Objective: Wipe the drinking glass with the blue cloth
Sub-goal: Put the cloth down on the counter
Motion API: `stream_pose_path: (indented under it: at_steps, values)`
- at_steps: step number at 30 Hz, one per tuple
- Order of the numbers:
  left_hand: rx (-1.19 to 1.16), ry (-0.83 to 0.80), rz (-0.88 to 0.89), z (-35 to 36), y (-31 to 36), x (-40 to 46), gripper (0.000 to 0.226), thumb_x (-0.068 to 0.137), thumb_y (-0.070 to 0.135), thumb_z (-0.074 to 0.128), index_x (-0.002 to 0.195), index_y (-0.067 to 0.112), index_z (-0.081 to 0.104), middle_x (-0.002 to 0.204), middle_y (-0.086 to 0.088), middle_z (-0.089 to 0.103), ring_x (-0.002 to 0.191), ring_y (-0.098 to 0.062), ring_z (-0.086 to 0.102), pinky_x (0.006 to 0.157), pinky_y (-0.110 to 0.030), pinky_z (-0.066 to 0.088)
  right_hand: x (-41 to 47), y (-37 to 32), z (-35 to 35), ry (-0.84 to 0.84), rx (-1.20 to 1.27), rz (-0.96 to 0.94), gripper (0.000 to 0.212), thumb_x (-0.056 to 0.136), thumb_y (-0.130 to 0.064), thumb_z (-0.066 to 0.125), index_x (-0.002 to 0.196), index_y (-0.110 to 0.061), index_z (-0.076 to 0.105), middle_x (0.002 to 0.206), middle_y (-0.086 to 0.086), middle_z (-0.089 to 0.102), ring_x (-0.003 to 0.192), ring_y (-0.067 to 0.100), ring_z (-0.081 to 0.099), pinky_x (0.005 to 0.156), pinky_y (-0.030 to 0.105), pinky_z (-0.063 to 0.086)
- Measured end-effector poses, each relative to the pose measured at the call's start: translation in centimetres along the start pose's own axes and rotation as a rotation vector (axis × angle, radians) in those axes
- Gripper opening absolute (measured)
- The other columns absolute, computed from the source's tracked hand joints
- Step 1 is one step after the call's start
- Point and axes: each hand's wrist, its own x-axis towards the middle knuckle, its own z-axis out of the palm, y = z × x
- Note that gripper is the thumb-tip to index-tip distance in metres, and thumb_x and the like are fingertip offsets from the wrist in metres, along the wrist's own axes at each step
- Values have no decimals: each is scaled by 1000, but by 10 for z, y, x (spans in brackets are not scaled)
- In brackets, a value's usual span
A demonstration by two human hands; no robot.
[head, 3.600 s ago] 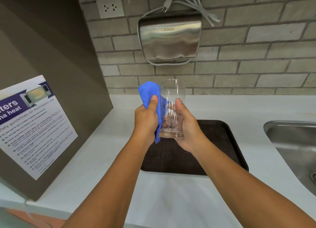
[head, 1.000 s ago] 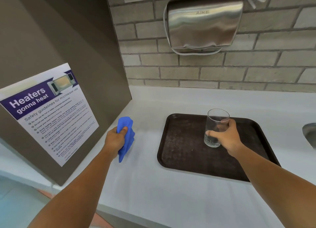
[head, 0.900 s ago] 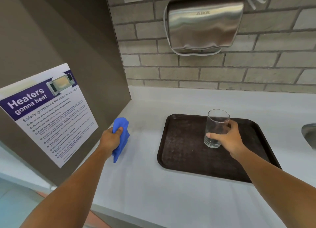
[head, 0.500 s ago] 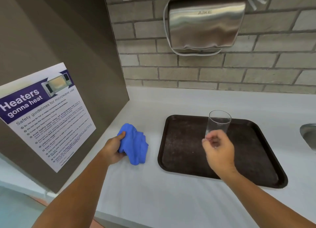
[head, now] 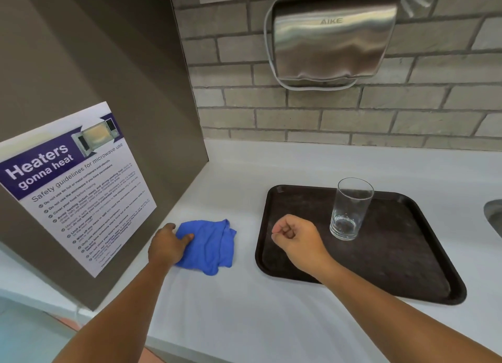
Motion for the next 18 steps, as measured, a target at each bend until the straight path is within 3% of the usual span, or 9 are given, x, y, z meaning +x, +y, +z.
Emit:
stream_pose_path:
  at_steps: [3,7,10,18]
  values:
    - [149,125,270,8,9,-7,55,90,34,63,136,5,53,136,-18,57,125,-36,50,101,-43,40,-3,5,2,-9,-21,22,10,86,1,69,81,-8,70,73,-4,64,62,1,56,63,14,49]
    - [142,-131,540,40,42,-25,54,99,34,50,145,8,43,154,-10,41,142,-26,34,116,-34,21,-5,9,4,-14,-54,36,8,85,1,68,81,-5,71,73,-3,65,65,7,56,66,19,50]
    - [377,-227,515,60,55,-32,62,103,44,30,156,14,18,165,-1,15,151,-18,8,121,-41,2,-4,8,5,-20,-59,29,8,85,0,69,80,-5,71,72,-3,65,64,7,55,66,21,50]
    - [526,-222,515,81,63,-51,68,101,52,20,157,15,8,166,1,8,152,-20,-2,120,-49,-8,6,-5,33,-98,-53,31,5,85,-2,69,85,-5,73,81,6,72,73,13,64,75,31,57]
